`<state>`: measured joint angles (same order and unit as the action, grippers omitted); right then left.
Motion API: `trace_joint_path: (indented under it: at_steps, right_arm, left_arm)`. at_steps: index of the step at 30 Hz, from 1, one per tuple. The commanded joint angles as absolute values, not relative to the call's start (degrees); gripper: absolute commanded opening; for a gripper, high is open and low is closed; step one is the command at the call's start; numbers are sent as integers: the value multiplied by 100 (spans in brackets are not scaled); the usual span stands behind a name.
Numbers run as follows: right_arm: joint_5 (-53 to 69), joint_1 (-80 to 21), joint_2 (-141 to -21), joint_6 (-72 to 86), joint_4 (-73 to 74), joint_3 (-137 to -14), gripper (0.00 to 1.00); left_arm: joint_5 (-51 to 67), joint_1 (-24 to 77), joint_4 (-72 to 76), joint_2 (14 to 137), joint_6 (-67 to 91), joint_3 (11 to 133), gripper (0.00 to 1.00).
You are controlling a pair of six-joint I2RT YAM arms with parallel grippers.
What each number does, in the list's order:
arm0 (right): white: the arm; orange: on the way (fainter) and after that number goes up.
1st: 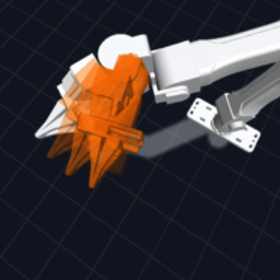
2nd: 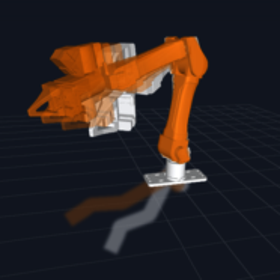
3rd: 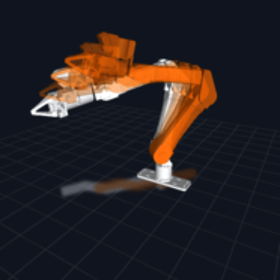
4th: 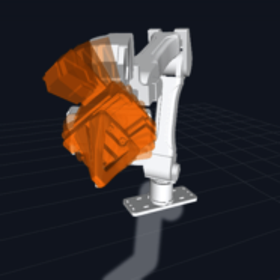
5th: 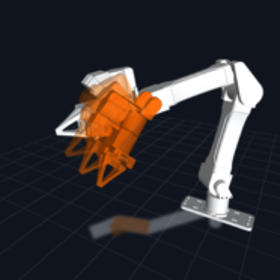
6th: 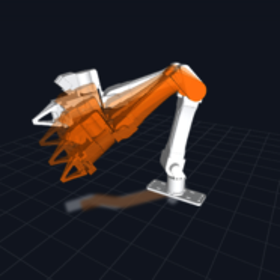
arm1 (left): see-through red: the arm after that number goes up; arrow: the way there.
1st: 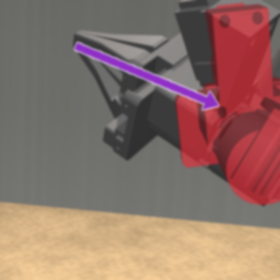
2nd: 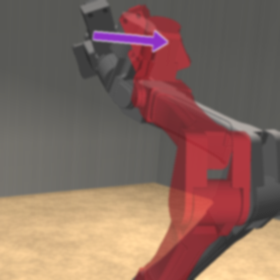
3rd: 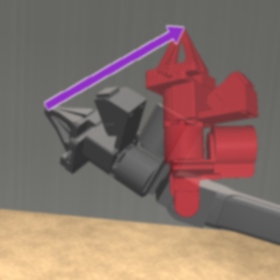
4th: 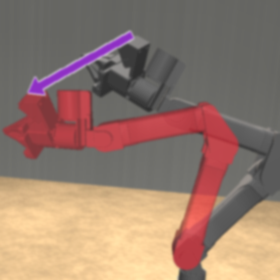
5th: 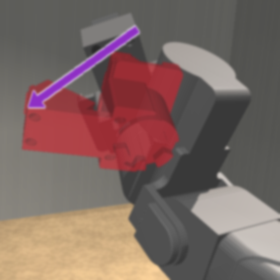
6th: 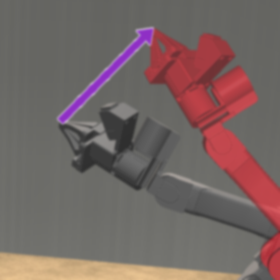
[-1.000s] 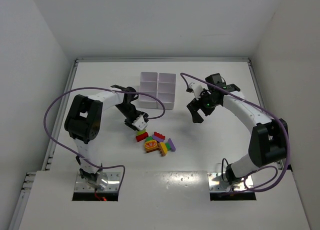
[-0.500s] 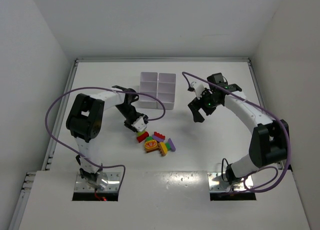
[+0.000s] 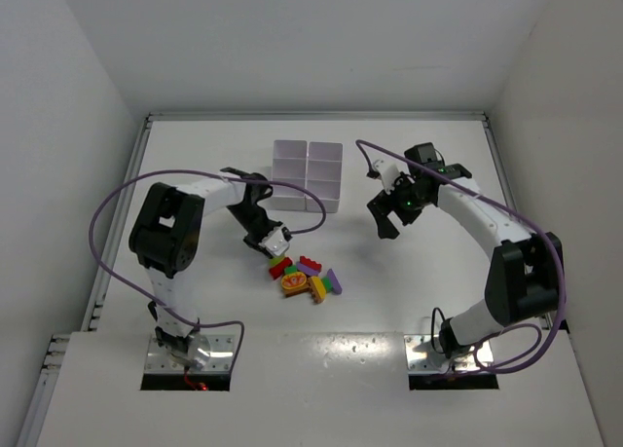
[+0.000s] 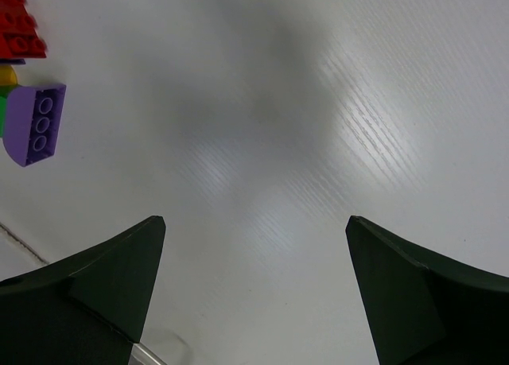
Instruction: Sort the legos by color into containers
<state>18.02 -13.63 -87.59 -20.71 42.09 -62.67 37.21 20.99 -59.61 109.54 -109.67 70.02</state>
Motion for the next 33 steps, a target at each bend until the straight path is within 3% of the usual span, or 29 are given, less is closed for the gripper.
trace_joint_path:
  at_steps: [1, 3, 17, 25, 33]
  right_arm:
    - [1872, -1345, -8578, -1995, 4096, -6380, 96]
    - [1942, -1345, -8578, -1873, 4096, -6442, 96]
    - [3664, -1345, -9035, -836, 4096, -7102, 99]
    - [4675, -1345, -9298, 525, 3455, -6987, 99]
    - [5247, -1458, -9729, 1256, 3094, -6987, 94]
  left_arm:
    - [4280, 2153, -5662, 10539, -10102, 6900, 9]
    - [4394, 2153, -5003, 10240, -9065, 6689, 0]
    - [4421, 1784, -2972, 8658, -6084, 5941, 0]
    - [3578, 2433, -1647, 8360, -3854, 5635, 0]
    - [2752, 3032, -669, 7989, -2593, 5309, 0]
